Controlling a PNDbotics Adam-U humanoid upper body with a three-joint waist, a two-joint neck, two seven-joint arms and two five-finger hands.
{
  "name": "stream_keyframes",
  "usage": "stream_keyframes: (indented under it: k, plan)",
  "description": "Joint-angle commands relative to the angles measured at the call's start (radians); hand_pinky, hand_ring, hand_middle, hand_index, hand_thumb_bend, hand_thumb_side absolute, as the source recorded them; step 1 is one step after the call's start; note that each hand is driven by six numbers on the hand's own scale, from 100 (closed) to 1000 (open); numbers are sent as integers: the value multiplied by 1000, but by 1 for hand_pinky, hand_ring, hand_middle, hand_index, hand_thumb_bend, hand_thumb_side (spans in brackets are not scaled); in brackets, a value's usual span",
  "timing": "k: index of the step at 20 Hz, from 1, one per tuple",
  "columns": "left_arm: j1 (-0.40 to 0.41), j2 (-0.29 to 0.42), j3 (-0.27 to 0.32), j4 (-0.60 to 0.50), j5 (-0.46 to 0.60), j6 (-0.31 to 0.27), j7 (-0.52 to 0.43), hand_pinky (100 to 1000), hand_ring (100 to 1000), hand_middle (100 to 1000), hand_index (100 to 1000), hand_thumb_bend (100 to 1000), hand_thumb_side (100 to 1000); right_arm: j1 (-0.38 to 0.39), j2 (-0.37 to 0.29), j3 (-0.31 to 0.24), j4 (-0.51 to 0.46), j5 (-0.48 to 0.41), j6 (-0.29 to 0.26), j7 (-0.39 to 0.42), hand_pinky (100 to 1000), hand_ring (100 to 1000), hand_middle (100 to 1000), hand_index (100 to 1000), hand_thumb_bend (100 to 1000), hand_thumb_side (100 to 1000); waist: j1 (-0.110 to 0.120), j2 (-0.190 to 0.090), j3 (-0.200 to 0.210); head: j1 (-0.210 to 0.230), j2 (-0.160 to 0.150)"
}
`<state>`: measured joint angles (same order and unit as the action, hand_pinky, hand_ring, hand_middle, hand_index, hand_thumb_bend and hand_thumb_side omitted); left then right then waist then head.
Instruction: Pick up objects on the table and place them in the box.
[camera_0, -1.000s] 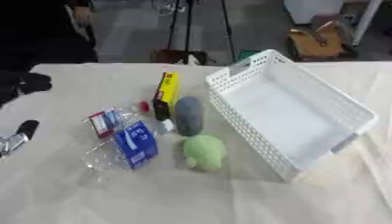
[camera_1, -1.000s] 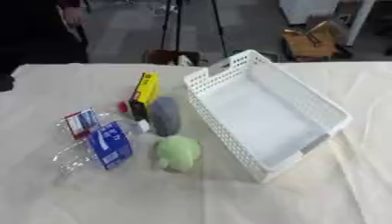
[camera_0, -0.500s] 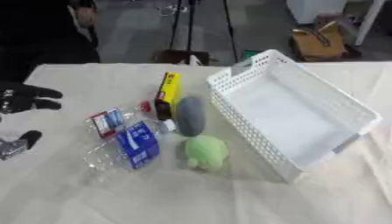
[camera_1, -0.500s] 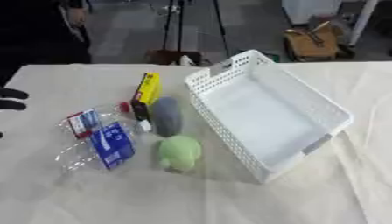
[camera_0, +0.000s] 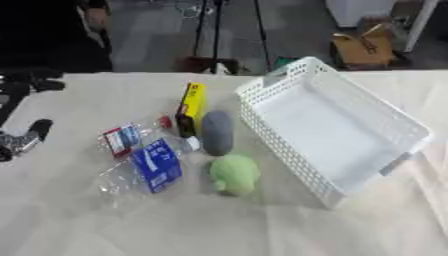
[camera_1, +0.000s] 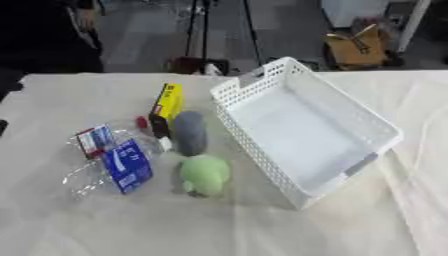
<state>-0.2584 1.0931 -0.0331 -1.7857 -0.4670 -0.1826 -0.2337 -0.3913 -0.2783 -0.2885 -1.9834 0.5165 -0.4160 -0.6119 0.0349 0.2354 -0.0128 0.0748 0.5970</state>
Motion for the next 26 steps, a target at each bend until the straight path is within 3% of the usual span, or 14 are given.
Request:
stream_keyframes:
  k: [1, 8, 12, 14, 16, 18, 20, 21, 26]
  plan:
    - [-27, 49, -17, 10, 29, 44, 34, 1000, 1000, 973, 1000, 100, 763, -12, -19, 3, -17, -9, -1, 6, 788, 767, 653, 861, 100, 1000, 0, -13, -3, 7, -3]
    - [-99, 38, -72, 75, 74, 119, 36, 1000, 1000, 975, 1000, 100, 769, -12, -18, 6, -17, -15, -3, 12, 788, 767, 653, 860, 100, 1000, 1, -12, -10, 12, -3]
    - [-147, 23, -112, 131, 48, 154, 2, 1000, 1000, 990, 1000, 109, 819, -13, -15, 10, -17, -20, -5, 17, 789, 768, 653, 860, 100, 1000, 2, -12, -21, 21, -5]
    - [-188, 4, -140, 176, 37, 163, -25, 1000, 1000, 993, 1000, 194, 860, -13, -14, 12, -17, -23, -6, 20, 789, 768, 653, 860, 100, 1000, 3, -13, -24, 24, -4]
    - [-224, -12, -155, 220, 32, 154, -55, 1000, 1000, 993, 1000, 214, 878, -12, -13, 13, -17, -24, -6, 22, 789, 768, 653, 860, 100, 1000, 3, -14, -24, 25, -4]
    - [-255, -30, -160, 255, 26, 152, -84, 1000, 1000, 990, 1000, 349, 952, -11, -12, 14, -17, -26, -7, 25, 789, 768, 652, 860, 100, 1000, 3, -15, -27, 29, -4]
    - [-290, -52, -166, 300, 17, 154, -113, 1000, 1000, 990, 1000, 375, 961, -10, -11, 16, -17, -29, -8, 27, 789, 768, 652, 860, 100, 1000, 3, -17, -29, 31, -4]
    - [-303, -59, -167, 321, 14, 149, -125, 1000, 1000, 989, 1000, 450, 963, -9, -11, 16, -17, -29, -8, 28, 789, 768, 652, 860, 100, 1000, 3, -17, -30, 31, -4]
    - [-366, -108, -168, 431, 1, 113, -175, 1000, 1000, 987, 1000, 443, 930, -8, -9, 16, -17, -34, -8, 31, 789, 768, 652, 860, 100, 1000, 4, -16, -41, 34, -7]
